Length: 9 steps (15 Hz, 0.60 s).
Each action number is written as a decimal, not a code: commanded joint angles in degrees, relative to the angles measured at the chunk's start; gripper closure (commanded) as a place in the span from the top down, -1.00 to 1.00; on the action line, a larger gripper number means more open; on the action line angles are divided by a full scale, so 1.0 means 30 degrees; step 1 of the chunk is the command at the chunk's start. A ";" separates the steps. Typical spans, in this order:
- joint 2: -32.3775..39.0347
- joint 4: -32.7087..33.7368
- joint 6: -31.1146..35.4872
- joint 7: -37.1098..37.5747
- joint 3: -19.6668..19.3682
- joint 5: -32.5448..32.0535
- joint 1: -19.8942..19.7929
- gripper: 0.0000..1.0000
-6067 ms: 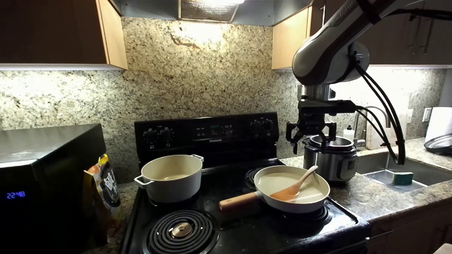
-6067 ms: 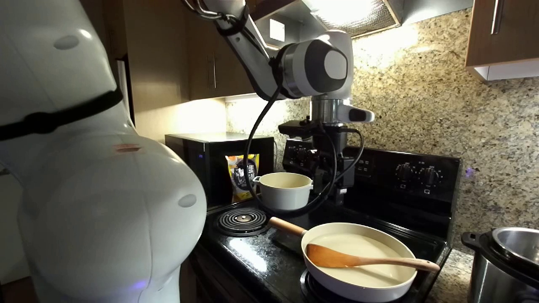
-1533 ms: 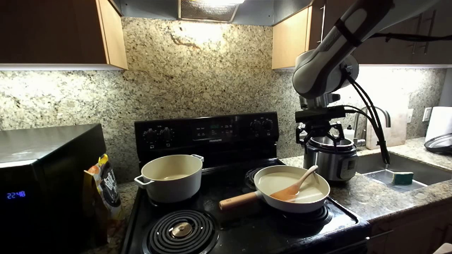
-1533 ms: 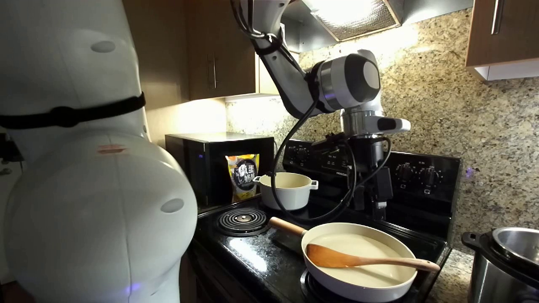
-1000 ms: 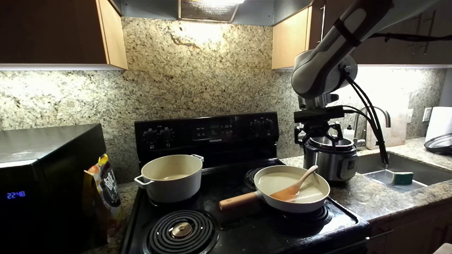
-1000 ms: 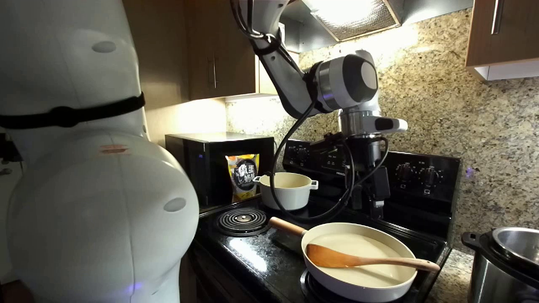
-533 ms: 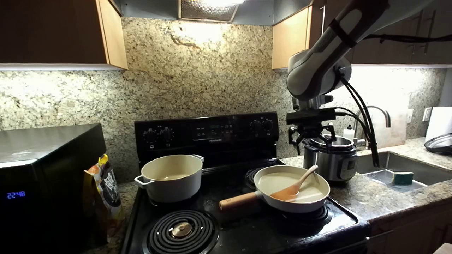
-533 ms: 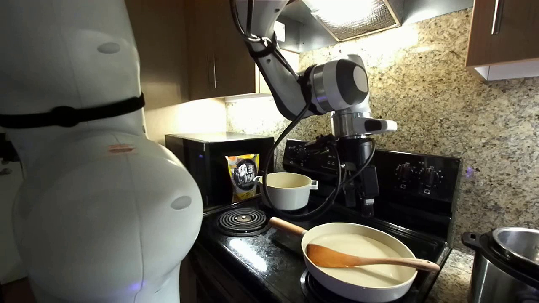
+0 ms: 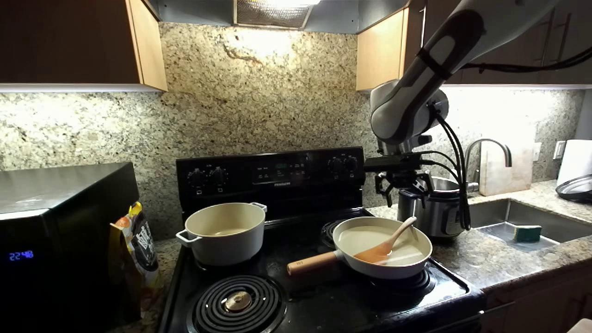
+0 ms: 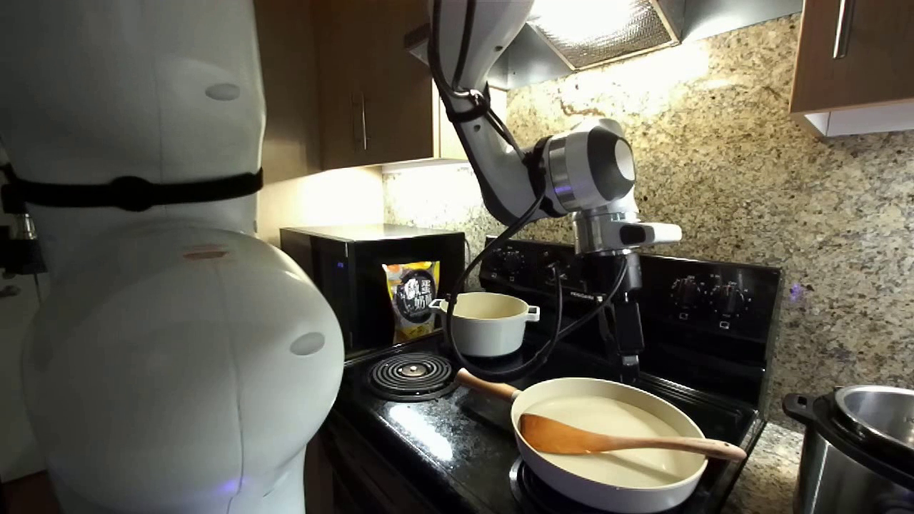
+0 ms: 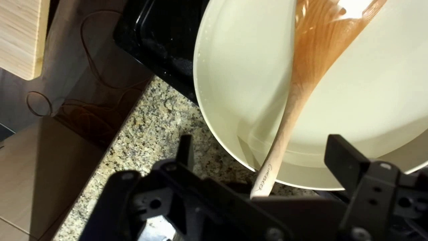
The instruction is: Stir the pan using the wooden spatula
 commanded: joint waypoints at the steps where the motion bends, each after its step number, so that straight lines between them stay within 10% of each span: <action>1: 0.1467 0.0988 0.0194 0.2121 -0.0590 -0.1203 0.0295 1.00; 9: 0.3756 0.2627 0.0336 0.2805 -0.2167 -0.1678 0.0589 1.00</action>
